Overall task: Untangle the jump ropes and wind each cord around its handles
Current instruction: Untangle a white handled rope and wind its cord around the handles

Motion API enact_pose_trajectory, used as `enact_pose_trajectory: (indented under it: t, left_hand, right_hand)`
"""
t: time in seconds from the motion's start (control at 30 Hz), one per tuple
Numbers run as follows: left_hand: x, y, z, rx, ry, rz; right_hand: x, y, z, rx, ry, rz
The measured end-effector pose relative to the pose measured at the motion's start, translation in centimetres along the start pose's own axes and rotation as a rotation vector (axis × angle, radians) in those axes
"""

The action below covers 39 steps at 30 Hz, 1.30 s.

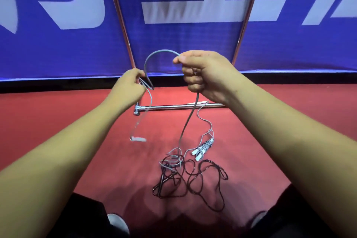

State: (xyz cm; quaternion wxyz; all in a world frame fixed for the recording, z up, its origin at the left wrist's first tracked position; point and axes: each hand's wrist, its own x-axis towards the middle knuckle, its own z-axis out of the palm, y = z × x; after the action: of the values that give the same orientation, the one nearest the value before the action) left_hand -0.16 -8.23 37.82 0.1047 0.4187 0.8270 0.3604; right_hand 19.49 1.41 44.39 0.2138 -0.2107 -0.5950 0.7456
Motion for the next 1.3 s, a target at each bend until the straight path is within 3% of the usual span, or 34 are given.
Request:
enact_pose_trajectory:
  t: [0.07,0.13,0.2,0.27,0.33,0.4,0.5,0.6,0.77,0.83,0.93,1.03,1.1,1.23,1.3]
  left_hand:
    - [-0.9,1.1,0.1,-0.229,-0.123,0.174]
    - [-2.3,1.9,0.6,-0.532,-0.439,0.259]
    - [-3.5,2.6,1.5,-0.784,-0.757,0.134]
    - [-4.5,2.5,2.9,-0.752,-0.960,0.055]
    - [-5.2,2.2,4.4,-0.553,-1.035,0.140]
    - [-5.5,2.5,5.2,-0.583,-0.989,0.148]
    - [-4.7,3.5,4.6,-0.953,-0.796,-0.009]
    - [-3.5,4.6,2.8,-1.328,-0.684,-0.106]
    - [-2.5,4.9,0.9,-1.510,-0.610,-0.157]
    - [-2.2,4.9,0.2,-1.562,-0.588,-0.164]
    - [-1.5,4.3,-0.9,-1.612,-0.530,-0.170]
    - [-1.0,3.5,-1.4,-1.615,-0.434,-0.216]
    - [-0.4,2.8,-1.5,-1.522,-0.305,-0.247]
    - [0.4,0.8,-0.8,-0.799,-0.139,-0.201]
    - [-0.3,0.4,0.2,-0.706,-0.224,-0.207]
  right_hand:
    - [0.1,-0.2,0.1,0.002,-0.009,-0.007]
    - [0.2,-0.4,0.2,0.001,-0.014,-0.024]
    - [0.4,-0.7,0.1,0.009,-0.010,-0.044]
    - [0.4,-1.0,-0.1,0.056,-0.004,-0.049]
    - [0.4,-1.3,-0.3,0.115,0.008,-0.059]
    - [0.4,-1.5,-0.7,0.163,0.064,-0.080]
    - [1.1,-0.4,-2.1,0.251,0.244,-0.052]
    - [1.2,3.4,-3.2,0.225,0.337,0.107]
    - [-0.7,11.0,-1.9,-0.397,-0.239,0.356]
    - [-1.1,12.3,-1.8,-0.486,-0.316,0.347]
    - [-1.4,13.0,-2.4,-0.596,-0.289,0.309]
    - [-1.6,12.7,-2.3,-0.616,-0.352,0.277]
    - [-1.4,11.7,-1.6,-0.476,-0.331,0.256]
    - [-0.4,7.3,-0.5,-0.172,-0.120,0.149]
    - [0.2,4.9,-0.2,0.038,-0.079,0.092]
